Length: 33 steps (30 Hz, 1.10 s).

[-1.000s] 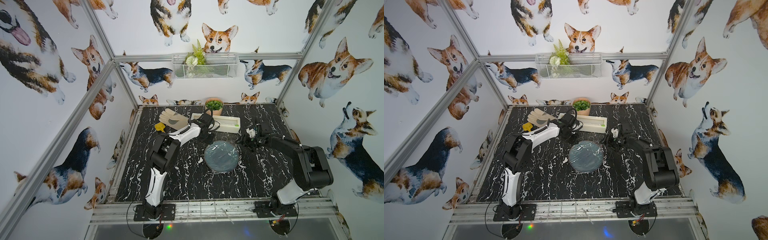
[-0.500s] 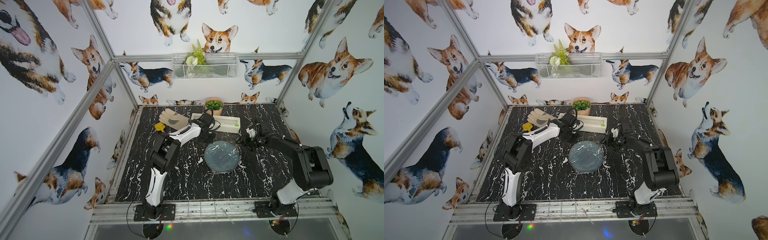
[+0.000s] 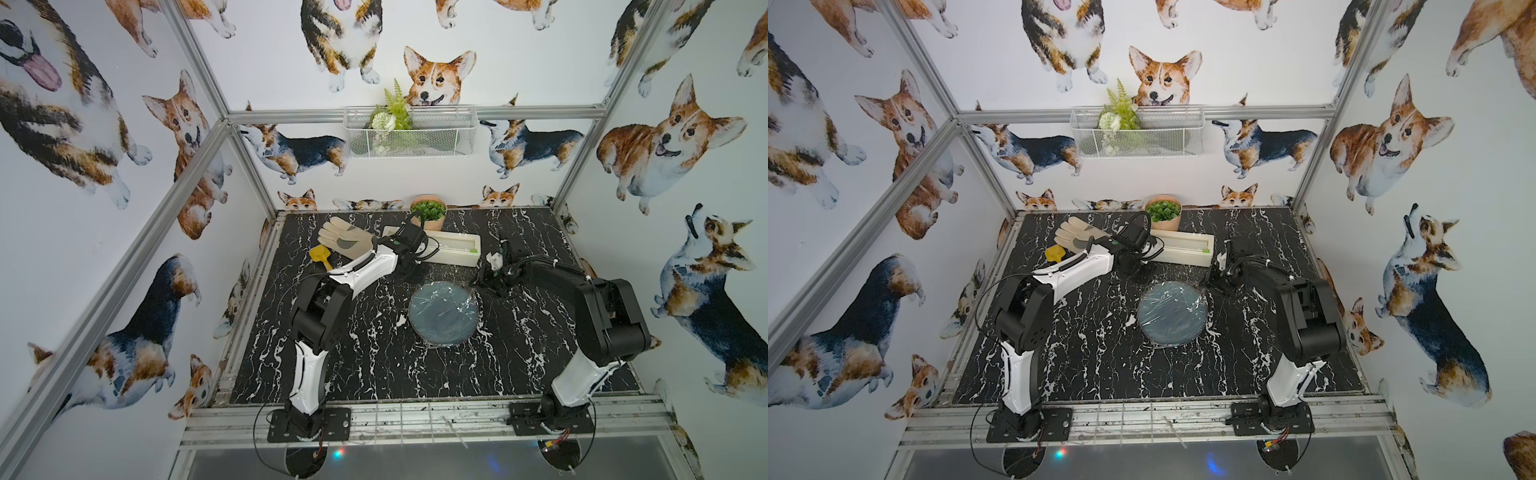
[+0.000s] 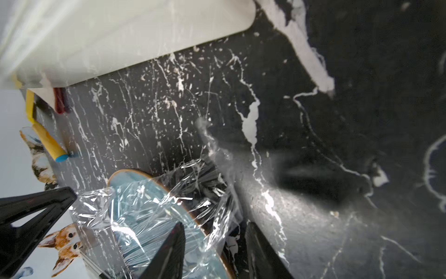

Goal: Wrap the plate with plastic wrap
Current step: Cover the plate with plastic wrap.

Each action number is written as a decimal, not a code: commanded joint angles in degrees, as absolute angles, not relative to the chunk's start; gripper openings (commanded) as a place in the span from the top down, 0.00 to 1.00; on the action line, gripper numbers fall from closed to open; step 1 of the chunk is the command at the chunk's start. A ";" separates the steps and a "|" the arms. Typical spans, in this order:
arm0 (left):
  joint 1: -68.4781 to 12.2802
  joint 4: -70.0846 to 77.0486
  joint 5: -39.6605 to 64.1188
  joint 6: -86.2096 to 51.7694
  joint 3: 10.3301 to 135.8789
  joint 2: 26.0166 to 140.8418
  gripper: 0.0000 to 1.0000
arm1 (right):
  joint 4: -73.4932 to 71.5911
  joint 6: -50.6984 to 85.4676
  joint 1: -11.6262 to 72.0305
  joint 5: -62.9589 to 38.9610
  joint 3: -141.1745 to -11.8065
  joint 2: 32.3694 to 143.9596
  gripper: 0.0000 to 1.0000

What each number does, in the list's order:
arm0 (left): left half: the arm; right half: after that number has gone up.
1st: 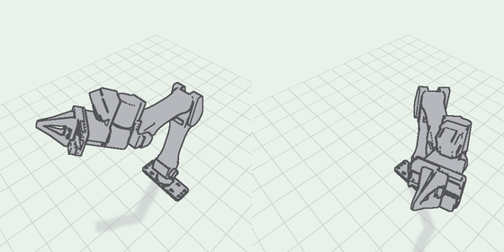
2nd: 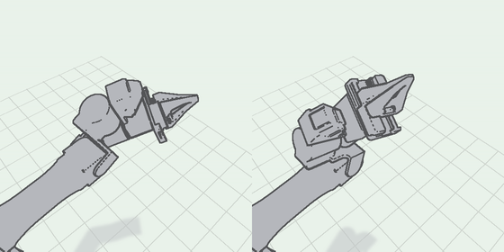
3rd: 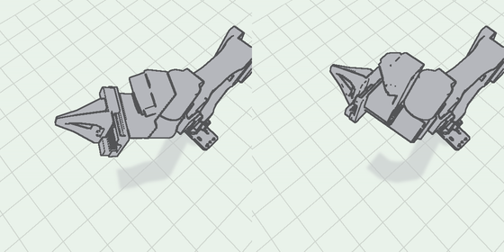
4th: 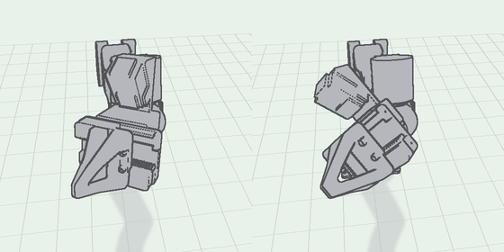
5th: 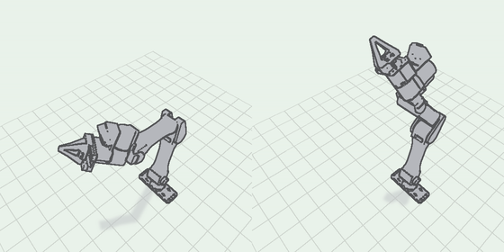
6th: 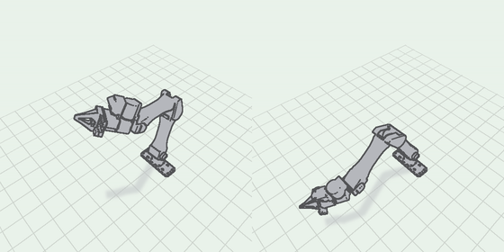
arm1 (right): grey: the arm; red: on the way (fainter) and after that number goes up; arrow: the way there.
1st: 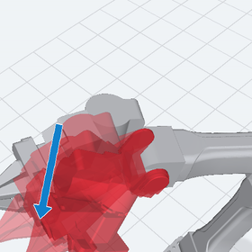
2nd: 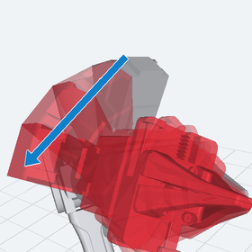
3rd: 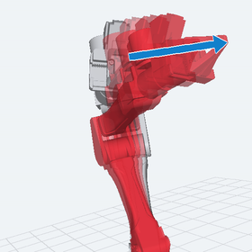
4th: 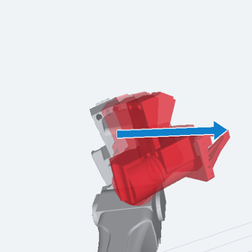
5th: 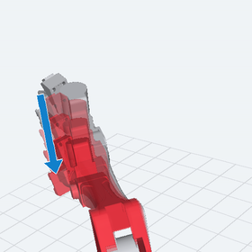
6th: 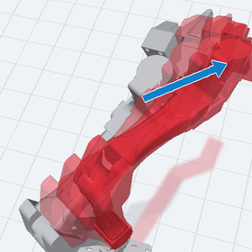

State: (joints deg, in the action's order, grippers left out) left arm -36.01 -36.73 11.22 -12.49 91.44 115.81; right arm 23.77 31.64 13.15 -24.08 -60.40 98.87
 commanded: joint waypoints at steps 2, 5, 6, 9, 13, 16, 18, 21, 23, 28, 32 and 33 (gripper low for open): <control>-35.86 -37.25 10.55 -12.74 90.79 114.74 1.00 | 25.40 31.26 13.48 -21.19 -62.12 100.49 0.61; -35.86 -37.35 10.51 -12.83 90.70 114.30 1.00 | 23.66 31.74 13.48 -21.92 -62.88 101.53 0.64; -35.86 -37.44 10.43 -12.81 90.62 114.18 1.00 | 23.36 31.73 13.51 -22.22 -63.25 101.96 0.65; -35.86 -37.60 10.04 -12.65 90.46 113.66 1.00 | 22.54 31.73 13.45 -22.77 -64.22 102.98 0.83; -35.86 -37.88 9.38 -12.57 90.27 113.09 1.00 | 22.54 31.82 13.53 -23.13 -64.86 102.15 1.00; -35.85 -37.71 9.02 -12.65 89.53 112.15 1.00 | 23.19 31.58 13.71 -23.19 -64.97 100.28 1.00; -35.80 -37.54 8.67 -12.89 88.90 111.55 1.00 | 24.20 31.16 13.95 -22.85 -65.23 98.60 1.00; -35.77 -36.79 7.80 -13.16 87.66 110.45 1.00 | 24.69 30.76 14.24 -21.94 -64.88 96.42 1.00; -35.68 -36.36 6.98 -13.36 87.02 110.20 1.00 | 24.32 30.59 14.23 -21.93 -64.52 95.67 1.00; -35.15 -35.67 3.90 -14.28 86.34 111.04 1.00 | 22.65 30.27 14.25 -21.99 -64.25 97.20 1.00; -34.73 -34.64 0.20 -15.58 86.11 112.30 1.00 | 19.66 31.01 14.33 -22.22 -64.53 99.68 1.00; -34.57 -34.27 -0.32 -15.87 86.21 112.65 1.00 | 19.18 31.17 14.37 -22.27 -64.64 100.16 1.00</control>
State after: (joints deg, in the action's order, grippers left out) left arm -35.05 -35.70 3.77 -14.68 86.21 111.59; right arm 22.41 31.31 14.24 -22.55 -64.18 98.76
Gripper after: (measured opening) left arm 0.048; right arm 0.049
